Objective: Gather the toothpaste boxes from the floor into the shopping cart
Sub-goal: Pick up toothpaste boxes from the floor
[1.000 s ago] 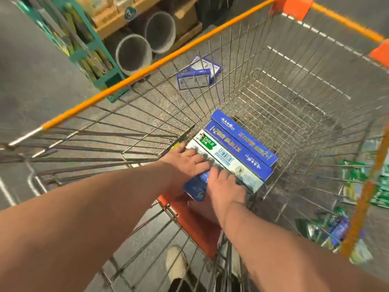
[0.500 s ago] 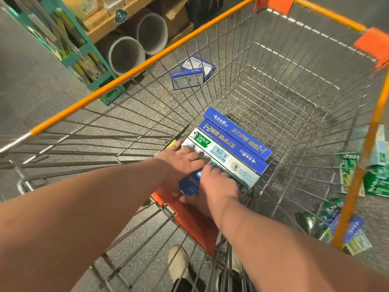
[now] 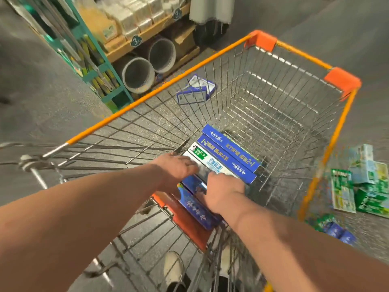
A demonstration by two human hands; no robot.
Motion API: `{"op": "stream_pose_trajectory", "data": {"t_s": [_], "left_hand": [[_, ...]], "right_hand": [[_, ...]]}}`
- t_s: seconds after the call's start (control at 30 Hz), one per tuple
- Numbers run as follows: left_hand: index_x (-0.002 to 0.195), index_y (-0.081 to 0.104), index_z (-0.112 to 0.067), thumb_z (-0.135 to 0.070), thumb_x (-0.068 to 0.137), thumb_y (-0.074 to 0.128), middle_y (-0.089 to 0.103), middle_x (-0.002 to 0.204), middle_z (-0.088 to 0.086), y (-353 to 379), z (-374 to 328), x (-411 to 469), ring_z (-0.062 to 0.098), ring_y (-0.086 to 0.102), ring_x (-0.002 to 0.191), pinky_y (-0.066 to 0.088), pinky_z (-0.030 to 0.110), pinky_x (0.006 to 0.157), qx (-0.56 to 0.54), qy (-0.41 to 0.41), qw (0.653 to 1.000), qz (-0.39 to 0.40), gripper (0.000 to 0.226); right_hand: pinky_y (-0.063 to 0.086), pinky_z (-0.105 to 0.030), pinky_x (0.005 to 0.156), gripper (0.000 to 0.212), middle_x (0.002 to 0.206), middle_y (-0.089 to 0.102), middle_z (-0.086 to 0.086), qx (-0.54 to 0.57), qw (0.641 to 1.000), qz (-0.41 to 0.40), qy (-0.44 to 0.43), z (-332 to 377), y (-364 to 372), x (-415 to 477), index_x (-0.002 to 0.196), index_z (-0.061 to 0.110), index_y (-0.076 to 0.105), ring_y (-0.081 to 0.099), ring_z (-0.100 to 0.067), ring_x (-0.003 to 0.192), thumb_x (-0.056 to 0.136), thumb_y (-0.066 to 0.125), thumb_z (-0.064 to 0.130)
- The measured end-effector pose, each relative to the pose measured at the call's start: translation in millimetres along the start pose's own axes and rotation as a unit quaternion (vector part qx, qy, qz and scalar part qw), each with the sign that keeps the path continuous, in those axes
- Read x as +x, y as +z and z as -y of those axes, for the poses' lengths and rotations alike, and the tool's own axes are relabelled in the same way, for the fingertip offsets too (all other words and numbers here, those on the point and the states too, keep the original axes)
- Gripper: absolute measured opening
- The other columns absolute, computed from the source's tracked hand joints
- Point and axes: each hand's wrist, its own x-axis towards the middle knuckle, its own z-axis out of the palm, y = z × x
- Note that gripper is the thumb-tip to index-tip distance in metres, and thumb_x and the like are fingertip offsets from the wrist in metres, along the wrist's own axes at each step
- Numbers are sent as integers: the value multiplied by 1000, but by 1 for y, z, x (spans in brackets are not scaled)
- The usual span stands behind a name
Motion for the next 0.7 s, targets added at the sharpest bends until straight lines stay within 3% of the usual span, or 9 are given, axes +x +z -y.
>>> {"op": "stream_pose_trajectory", "data": {"t_s": [0.07,0.27,0.47,0.53,0.63,0.7], "left_hand": [[154,32,-30,-60,73,82,37,157,-10,-25,-4,-25,20,39,144,37,38,114,-3,-18,1000,-9,100],[150,40,-30,-59,82,75,46,151,-8,-117,-34,-115,24,54,130,51,37,96,-18,-109,993,-45,81],[154,36,-28,-67,91,58,51,150,-1,-199,-105,-182,29,58,127,51,37,98,-5,-131,985,-110,78],[155,34,-26,-70,91,53,54,146,3,-221,-131,-197,29,59,125,51,36,96,6,-127,982,-138,79],[156,33,-27,-72,90,50,51,149,7,-244,-181,-219,30,56,129,48,39,102,1,-101,981,-165,82],[155,34,-25,-71,91,51,49,152,5,-257,-218,-228,28,52,134,45,38,106,7,-77,982,-174,80]], "right_hand": [[50,-40,91,59,131,62,-6,12,1000,-1,-6,-13,-25,-22,133,18,49,59,-30,122,93,56,61],[49,-40,96,48,129,63,-9,54,997,-26,-55,-63,-112,-106,125,19,54,61,-32,120,96,52,57],[53,-40,89,54,121,66,-11,71,990,-100,-65,-115,-173,-216,118,20,59,63,-33,112,87,58,65],[53,-38,90,58,125,66,-10,82,987,-126,-55,-130,-182,-256,125,21,59,63,-31,114,87,59,65],[45,-36,103,71,142,59,-8,67,985,-151,-56,-154,-187,-331,144,21,51,55,-29,129,90,57,67],[45,-37,106,72,143,58,-5,74,982,-166,-46,-174,-183,-377,145,28,50,54,-29,130,88,56,71]]}}
